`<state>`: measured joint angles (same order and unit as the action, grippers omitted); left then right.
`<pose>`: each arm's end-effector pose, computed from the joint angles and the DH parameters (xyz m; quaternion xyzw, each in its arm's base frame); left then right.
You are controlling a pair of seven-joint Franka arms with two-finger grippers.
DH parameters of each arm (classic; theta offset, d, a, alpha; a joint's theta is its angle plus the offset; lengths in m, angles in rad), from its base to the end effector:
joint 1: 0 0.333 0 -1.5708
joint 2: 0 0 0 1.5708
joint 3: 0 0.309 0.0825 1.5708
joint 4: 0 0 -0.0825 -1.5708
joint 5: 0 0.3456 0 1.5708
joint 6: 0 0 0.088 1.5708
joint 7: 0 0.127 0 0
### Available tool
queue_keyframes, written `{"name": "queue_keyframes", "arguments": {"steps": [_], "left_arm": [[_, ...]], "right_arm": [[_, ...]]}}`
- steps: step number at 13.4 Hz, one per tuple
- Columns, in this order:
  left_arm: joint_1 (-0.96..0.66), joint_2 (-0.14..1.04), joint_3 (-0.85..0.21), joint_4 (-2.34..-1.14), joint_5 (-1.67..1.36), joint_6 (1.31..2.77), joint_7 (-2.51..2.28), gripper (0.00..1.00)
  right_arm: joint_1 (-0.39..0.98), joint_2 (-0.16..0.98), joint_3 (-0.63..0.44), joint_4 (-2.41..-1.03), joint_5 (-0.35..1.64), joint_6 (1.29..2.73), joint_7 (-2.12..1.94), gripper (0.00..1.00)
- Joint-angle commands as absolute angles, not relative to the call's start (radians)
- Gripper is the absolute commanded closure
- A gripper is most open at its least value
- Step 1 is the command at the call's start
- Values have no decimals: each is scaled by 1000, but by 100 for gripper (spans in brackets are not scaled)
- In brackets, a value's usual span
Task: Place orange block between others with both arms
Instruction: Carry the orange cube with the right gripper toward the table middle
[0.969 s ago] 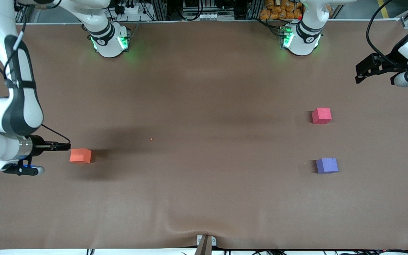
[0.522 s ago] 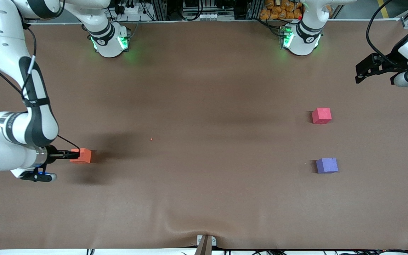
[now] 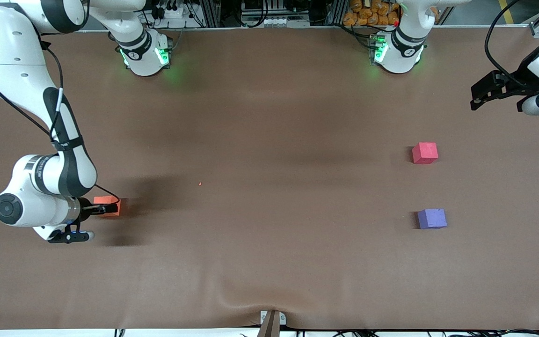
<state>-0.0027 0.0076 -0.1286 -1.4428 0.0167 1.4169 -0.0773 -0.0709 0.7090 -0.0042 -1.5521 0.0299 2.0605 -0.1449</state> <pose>0.4977 -0.0631 0.6349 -0.9995 0.0259 0.0158 0.0095 0.6421 -0.0459 0.2154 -0.9946 -0.0268 0.0983 0.0219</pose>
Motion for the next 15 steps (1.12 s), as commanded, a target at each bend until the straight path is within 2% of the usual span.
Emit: {"name": "queue_keyframes", "arguments": {"steps": [1, 9, 10, 13, 14, 15], "left_arm": [[6, 5, -133, -1439, 28, 1405, -67, 0], [12, 5, -133, -1437, 28, 1405, -67, 0], [12, 6, -133, -1437, 28, 1405, -67, 0], [12, 5, -133, -1437, 28, 1405, -67, 0], [12, 6, -133, -1437, 28, 1405, -67, 0], [12, 5, -133, -1437, 28, 1405, -67, 0]], "right_arm": [[-75, 703, -5, -1571, 23, 2074, -163, 0], [-94, 724, -6, -1580, 23, 2072, -219, 0], [-92, 724, -6, -1585, 23, 2069, -219, 2], [-92, 724, -6, -1585, 23, 2065, -233, 30], [-92, 724, -6, -1585, 23, 2065, -253, 35], [-94, 724, -6, -1585, 23, 2065, -273, 46]]}}
